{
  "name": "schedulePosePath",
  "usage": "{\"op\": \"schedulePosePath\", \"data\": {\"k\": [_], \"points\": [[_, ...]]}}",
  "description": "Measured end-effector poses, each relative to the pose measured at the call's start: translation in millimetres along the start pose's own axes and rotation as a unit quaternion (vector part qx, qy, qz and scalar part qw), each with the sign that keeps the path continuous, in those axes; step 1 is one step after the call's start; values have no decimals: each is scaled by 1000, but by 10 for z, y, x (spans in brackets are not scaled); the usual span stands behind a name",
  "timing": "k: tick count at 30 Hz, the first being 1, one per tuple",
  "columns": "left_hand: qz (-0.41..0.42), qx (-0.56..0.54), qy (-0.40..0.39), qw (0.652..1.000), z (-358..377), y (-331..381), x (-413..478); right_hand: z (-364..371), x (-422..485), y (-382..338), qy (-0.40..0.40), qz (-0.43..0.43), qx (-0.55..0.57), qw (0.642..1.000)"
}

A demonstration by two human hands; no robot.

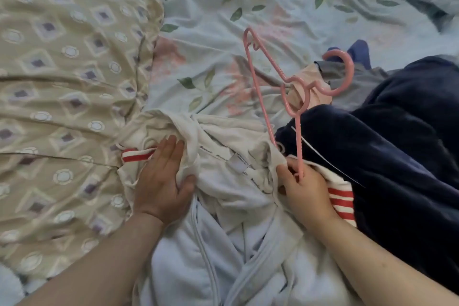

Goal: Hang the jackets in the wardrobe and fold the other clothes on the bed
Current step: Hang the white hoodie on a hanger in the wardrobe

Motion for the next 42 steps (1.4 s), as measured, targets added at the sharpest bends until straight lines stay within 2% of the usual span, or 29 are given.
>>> {"op": "schedulePosePath", "data": {"k": [7, 12, 17, 25, 27, 31, 33, 35, 38, 41, 42], "points": [[9, 44, -28, 999, 85, -31, 49, 58, 36, 64, -5, -10, -5, 1000], [11, 46, -31, 998, 99, -31, 55, 67, 29, 92, -1, 10, -3, 1000], [3, 39, -30, 999, 113, -61, 26, 72, 3, 38, 15, -11, -21, 1000], [21, 14, 19, 1000, 69, -41, 23, 11, -48, -101, 9, 23, -63, 998], [24, 10, 26, 999, 66, -68, 0, -50, -142, -170, 43, 36, -31, 998], [19, -9, 27, 999, 11, -72, 8, -142, -564, -386, 130, 87, 126, 980], [19, -20, 18, 999, -10, -68, -2, -173, -803, -488, 161, 82, 122, 976], [14, -33, 9, 999, -21, -64, -5, -221, -996, -576, 153, 100, 149, 972], [28, -46, -13, 998, -55, -18, -31, -384, -1243, -678, 97, 146, 214, 961], [24, -65, -46, 997, -164, 56, -265, -599, -1491, -727, 64, 150, 200, 966], [59, -65, -30, 996, -268, 124, -398, -658, -1571, -737, 71, 146, 191, 968]]}}
Point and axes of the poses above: each hand's wrist, its own x-axis towards the middle knuckle, its own z-axis out of the palm, y = z × x, the point moved 5 cm from there along x, towards the middle knuckle, and after that the axes turned 10 degrees about y, right-handed, at the moved point
